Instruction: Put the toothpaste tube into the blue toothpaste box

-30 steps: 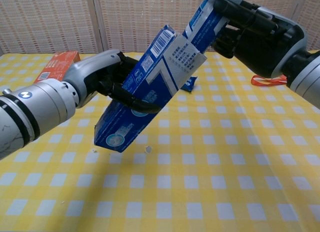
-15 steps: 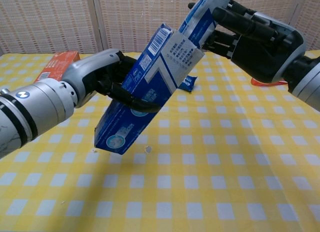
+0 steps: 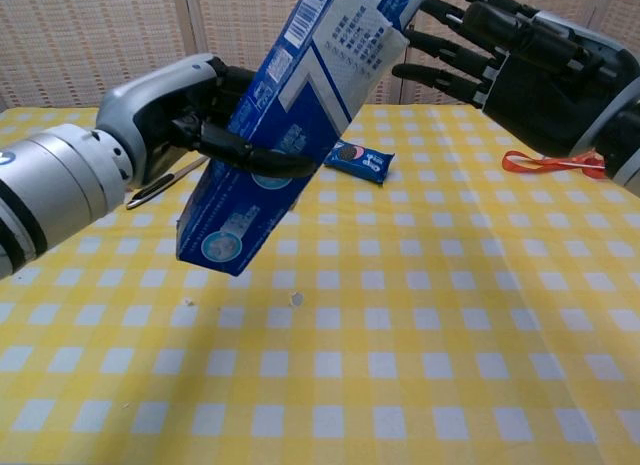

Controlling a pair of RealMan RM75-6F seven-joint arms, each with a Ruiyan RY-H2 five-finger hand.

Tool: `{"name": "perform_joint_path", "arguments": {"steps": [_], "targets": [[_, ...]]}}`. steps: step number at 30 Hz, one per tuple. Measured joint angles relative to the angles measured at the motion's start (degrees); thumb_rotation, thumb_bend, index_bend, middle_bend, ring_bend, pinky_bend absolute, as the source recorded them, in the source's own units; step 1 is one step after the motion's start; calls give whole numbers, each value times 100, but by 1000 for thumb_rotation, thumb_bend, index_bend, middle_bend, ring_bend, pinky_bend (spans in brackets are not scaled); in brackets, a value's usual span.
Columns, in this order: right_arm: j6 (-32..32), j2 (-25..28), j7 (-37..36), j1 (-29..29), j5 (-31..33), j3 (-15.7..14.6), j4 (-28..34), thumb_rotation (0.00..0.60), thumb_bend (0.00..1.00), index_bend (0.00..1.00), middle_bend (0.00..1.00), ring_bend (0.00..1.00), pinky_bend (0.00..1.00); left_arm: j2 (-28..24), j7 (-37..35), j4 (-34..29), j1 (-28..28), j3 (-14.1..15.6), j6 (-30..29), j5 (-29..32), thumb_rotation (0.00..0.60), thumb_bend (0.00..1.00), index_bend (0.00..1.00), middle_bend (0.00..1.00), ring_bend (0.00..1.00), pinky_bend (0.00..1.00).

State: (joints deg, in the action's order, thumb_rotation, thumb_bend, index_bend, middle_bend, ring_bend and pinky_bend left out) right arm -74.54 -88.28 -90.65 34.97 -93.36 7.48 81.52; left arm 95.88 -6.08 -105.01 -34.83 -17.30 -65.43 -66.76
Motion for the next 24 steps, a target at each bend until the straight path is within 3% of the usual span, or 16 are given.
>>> {"name": "perform_joint_path", "arguments": {"steps": [9,18,21,24], "targets": [[-206,184,153,-15,-179,-64,-1,600,623,0,45,179,229,-39,-124,176,69,88,-24,-57,600,126,637,667,541,657],[-320,847,1418,33,-697,-278,111,600,623,0,76,147,165,-116,-1089,403,157,126,109,-352,600,125,635,667,533,649],[-380,1140,2019,26,-863,-339,165,600,623,0,207,240,229,-136,-1216,511,184,182,130,-509,600,125,636,667,533,649],[-448,1418,2734,-9,-952,-364,226,600,623,0,391,406,433,-135,-1232,527,203,231,107,-582,600,125,636,667,533,649]]}}
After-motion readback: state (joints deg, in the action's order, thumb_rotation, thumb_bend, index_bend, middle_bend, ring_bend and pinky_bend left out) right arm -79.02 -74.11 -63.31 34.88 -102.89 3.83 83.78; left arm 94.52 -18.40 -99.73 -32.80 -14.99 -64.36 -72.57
